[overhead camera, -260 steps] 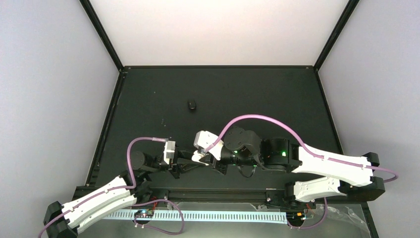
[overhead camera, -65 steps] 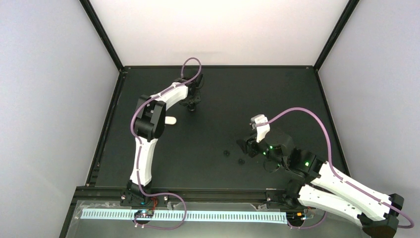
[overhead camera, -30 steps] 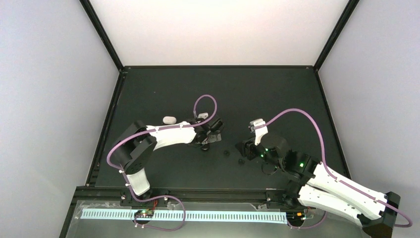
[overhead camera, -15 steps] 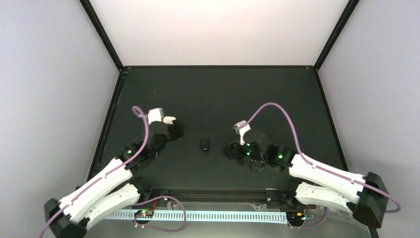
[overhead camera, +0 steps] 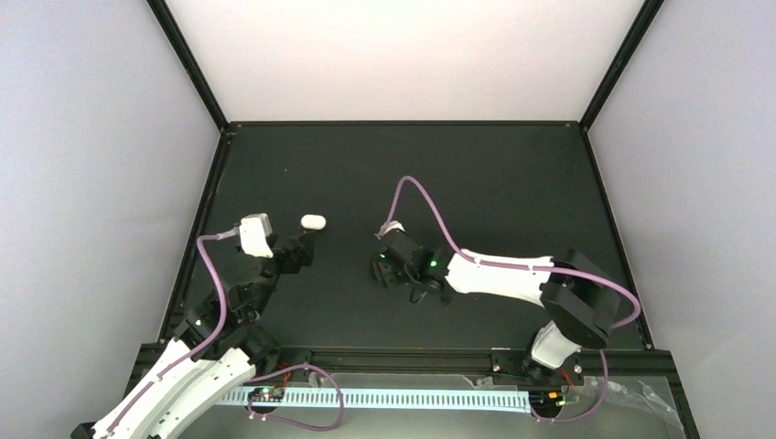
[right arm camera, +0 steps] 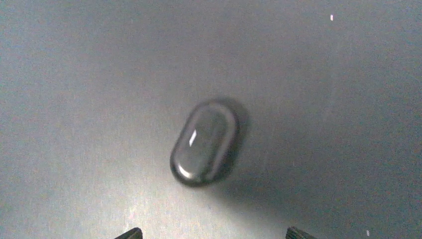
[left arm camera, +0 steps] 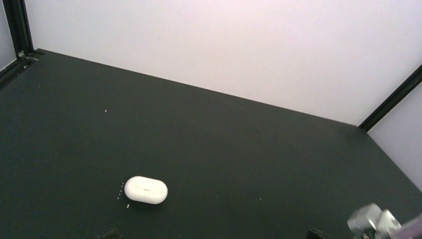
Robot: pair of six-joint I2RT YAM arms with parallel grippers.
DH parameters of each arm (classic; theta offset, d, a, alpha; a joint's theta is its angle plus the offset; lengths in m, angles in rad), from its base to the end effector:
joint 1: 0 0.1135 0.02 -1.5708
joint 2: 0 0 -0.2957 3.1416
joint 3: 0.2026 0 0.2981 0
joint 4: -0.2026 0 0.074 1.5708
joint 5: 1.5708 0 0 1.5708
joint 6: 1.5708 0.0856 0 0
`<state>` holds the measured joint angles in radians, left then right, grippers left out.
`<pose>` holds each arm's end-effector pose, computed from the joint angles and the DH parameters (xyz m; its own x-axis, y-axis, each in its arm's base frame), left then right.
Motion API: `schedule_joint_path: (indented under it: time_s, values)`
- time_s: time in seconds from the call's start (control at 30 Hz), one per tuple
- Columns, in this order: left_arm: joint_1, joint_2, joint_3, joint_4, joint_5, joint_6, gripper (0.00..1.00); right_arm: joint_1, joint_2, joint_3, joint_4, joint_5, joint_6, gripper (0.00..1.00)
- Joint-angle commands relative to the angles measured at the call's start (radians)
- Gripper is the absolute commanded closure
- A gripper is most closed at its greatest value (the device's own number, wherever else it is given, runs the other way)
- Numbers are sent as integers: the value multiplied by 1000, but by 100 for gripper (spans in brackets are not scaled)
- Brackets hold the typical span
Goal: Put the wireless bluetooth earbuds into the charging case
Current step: Pick up the charging case at the center of the board.
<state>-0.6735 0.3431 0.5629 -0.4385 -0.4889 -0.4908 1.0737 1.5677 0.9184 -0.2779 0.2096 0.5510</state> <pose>0.1497 -0.0680 0.3027 -0.2402 -0.3407 -0.9090 0.0897 0.9246 -0.3702 0.1981 0.3278 0.1542 -0.7439 -0.2974 -0.5984 -0.4820 0.8590 0.1724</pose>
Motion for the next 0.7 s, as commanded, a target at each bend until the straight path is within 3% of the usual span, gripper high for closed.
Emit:
schedule_joint_path:
  time_s: [0.0,0.4,0.67]
  values:
    - [5,41,9,10,11,28,1,0,90,121,-19,105,-43,25]
    - [6,75,-14,14,10,-21,1,-1,285,272,-74,136,-15,24]
    - [5,94,-32,25,31,-34,1,-2,360,299,-81,174,1,30]
